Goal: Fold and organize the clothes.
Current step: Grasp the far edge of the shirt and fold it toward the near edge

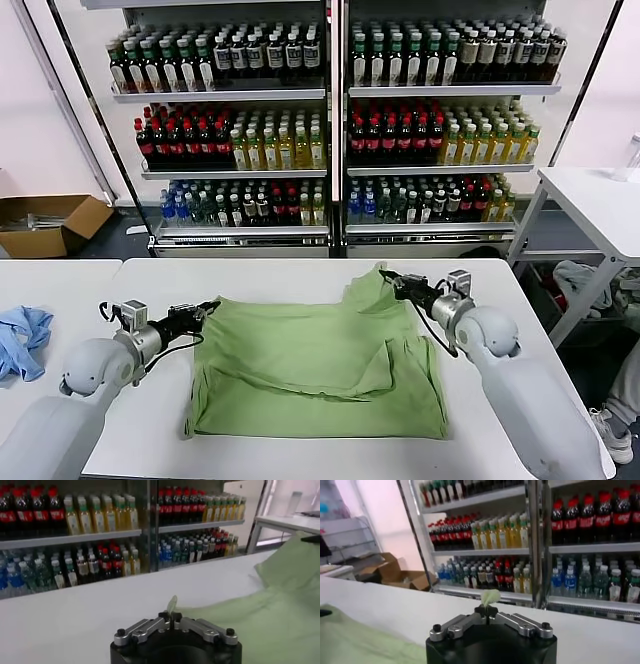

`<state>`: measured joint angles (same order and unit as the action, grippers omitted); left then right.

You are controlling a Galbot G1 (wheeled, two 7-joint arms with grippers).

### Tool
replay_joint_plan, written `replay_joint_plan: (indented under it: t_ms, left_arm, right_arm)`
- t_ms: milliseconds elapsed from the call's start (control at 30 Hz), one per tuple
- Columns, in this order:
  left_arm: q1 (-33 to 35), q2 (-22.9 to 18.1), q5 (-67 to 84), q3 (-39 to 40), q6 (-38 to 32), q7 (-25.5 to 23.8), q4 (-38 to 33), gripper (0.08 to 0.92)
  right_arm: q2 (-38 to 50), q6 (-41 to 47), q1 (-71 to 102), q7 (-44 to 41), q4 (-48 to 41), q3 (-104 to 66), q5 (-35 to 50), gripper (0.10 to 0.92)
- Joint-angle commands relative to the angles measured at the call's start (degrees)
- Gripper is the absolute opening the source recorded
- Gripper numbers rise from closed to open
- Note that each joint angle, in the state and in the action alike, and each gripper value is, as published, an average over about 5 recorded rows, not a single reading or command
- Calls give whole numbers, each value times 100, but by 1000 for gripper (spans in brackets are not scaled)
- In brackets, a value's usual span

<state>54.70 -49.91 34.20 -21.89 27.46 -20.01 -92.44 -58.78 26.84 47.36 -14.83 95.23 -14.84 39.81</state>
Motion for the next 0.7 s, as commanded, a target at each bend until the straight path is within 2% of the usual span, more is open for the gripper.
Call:
replay_joint_plan:
  t_ms: [33, 433, 700]
  left_arm:
    - [1269, 39, -174, -717, -58, 56, -1414, 91]
    - [2960, -28, -440, -1512, 4, 130, -2219, 91]
    - [3424, -127, -894, -1560, 54, 116, -2242, 91]
  right_arm:
    - [388, 110, 1799, 123, 1996, -1101, 311, 106]
    - [278, 49, 4082, 79, 2980, -2251, 231, 106]
    - [35, -29, 4871, 169, 2986, -2240, -650, 108]
